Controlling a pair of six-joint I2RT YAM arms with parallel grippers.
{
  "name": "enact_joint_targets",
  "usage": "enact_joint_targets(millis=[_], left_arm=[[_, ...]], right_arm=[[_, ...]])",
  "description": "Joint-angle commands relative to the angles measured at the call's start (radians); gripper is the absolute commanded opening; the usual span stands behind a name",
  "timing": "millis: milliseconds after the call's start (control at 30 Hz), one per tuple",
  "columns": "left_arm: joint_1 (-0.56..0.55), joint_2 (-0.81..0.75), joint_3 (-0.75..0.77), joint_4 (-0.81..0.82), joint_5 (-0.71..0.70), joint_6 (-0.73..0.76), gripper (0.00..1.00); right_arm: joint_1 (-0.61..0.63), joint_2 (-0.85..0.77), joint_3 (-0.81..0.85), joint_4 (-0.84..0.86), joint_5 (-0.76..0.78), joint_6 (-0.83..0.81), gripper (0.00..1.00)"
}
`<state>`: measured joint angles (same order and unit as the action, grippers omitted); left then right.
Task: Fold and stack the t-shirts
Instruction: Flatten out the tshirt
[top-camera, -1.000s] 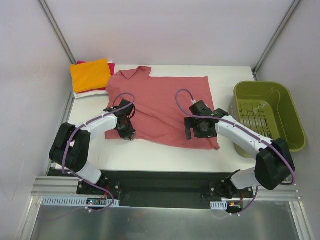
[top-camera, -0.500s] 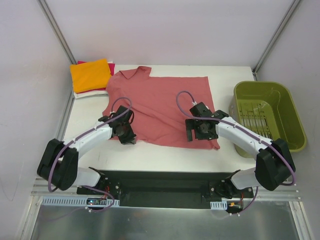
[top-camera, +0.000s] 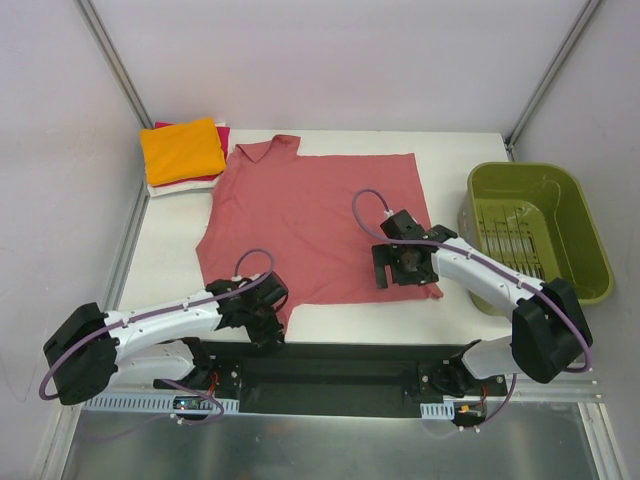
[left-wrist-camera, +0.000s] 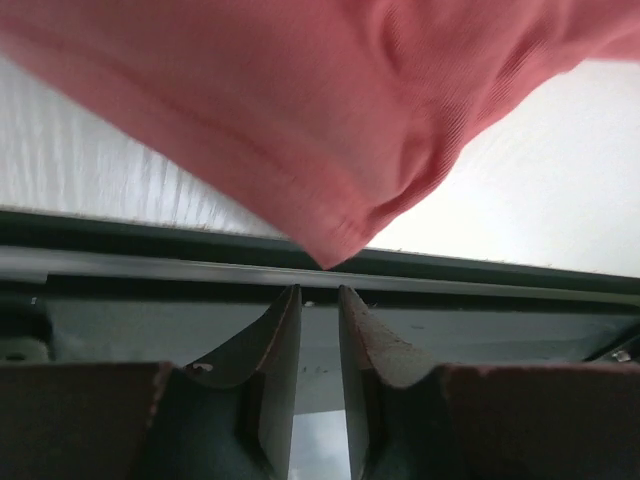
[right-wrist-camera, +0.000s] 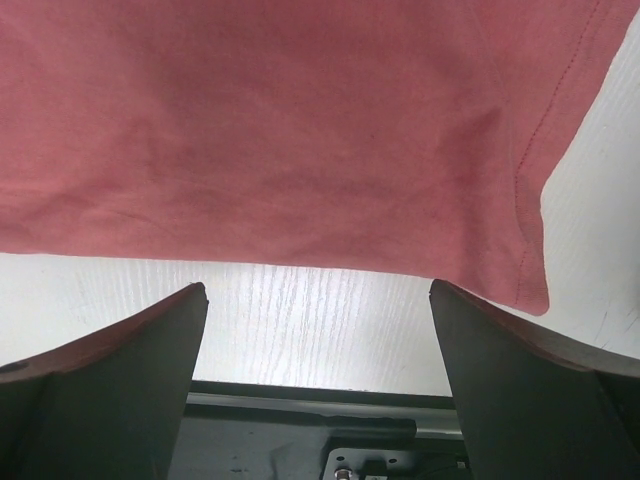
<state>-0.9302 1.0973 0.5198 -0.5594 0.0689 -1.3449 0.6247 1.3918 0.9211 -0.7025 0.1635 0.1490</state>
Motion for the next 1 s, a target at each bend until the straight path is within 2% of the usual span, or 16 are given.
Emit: enact_joint_targets(millis=[0, 33, 67, 100, 200, 367, 500, 533, 600, 633, 667, 700, 733, 800, 833, 967], left_arm=[[-0.090, 0.004, 0.078, -0.164, -0.102, -0.143, 0.38], [-0.096, 0.015, 0.115, -0.186, -0.112, -0.137, 0.50], [-0.096, 0.018, 0.132, -0.213, -0.124, -0.129, 0.72], [-0.096, 0.019, 0.150, -0.262, -0.161, -0.123, 0.84], [-0.094, -0.011, 0.210, -0.345, -0.236, -0.125, 0.98], [-0.010, -0.144, 0.229, -0.464, -0.336, -0.082, 0.99], [0.271, -0.260, 0.169, -0.433, -0.343, 0.086, 0.99], [0.325, -0.293, 0.163, -0.415, -0.353, 0.123, 0.99], [0.417, -0.312, 0.166, -0.378, -0.395, 0.200, 0.99], [0.524, -0.321, 0.160, -0.340, -0.386, 0.243, 0.99], [0.578, -0.318, 0.152, -0.291, -0.364, 0.294, 0.99], [0.650, -0.309, 0.148, -0.166, -0.246, 0.399, 0.99], [0.774, -0.259, 0.151, -0.121, -0.177, 0.447, 0.99], [0.879, -0.173, 0.177, -0.038, -0.009, 0.521, 0.99], [0.924, -0.072, 0.209, -0.018, 0.026, 0.541, 0.99], [0.947, 0.162, 0.308, 0.009, 0.111, 0.601, 0.99]], right_arm=[[0.004, -0.031, -0.010, 0.014, -0.010, -0.032, 0.98], [0.004, -0.036, -0.011, 0.021, -0.018, -0.035, 0.98], [0.006, -0.040, -0.013, 0.027, -0.041, -0.038, 0.98], [0.004, -0.048, -0.016, 0.037, -0.054, -0.058, 0.98], [0.009, -0.079, -0.027, 0.064, -0.099, -0.084, 0.98], [0.061, -0.128, -0.027, 0.121, -0.192, -0.123, 0.98], [0.217, -0.148, -0.012, 0.187, -0.213, -0.230, 0.99], [0.315, -0.134, 0.001, 0.207, -0.200, -0.252, 0.97], [0.403, -0.105, 0.042, 0.250, -0.235, -0.316, 0.96], [0.476, -0.058, 0.059, 0.309, -0.264, -0.330, 0.94], [0.512, -0.028, 0.079, 0.328, -0.309, -0.342, 0.91], [0.544, 0.002, 0.134, 0.340, -0.321, -0.365, 0.88], [0.605, 0.068, 0.159, 0.363, -0.324, -0.380, 0.83], [0.651, 0.130, 0.195, 0.409, -0.334, -0.429, 0.82], [0.679, 0.185, 0.214, 0.467, -0.338, -0.439, 0.81], [0.702, 0.321, 0.309, 0.494, -0.349, -0.476, 0.70]])
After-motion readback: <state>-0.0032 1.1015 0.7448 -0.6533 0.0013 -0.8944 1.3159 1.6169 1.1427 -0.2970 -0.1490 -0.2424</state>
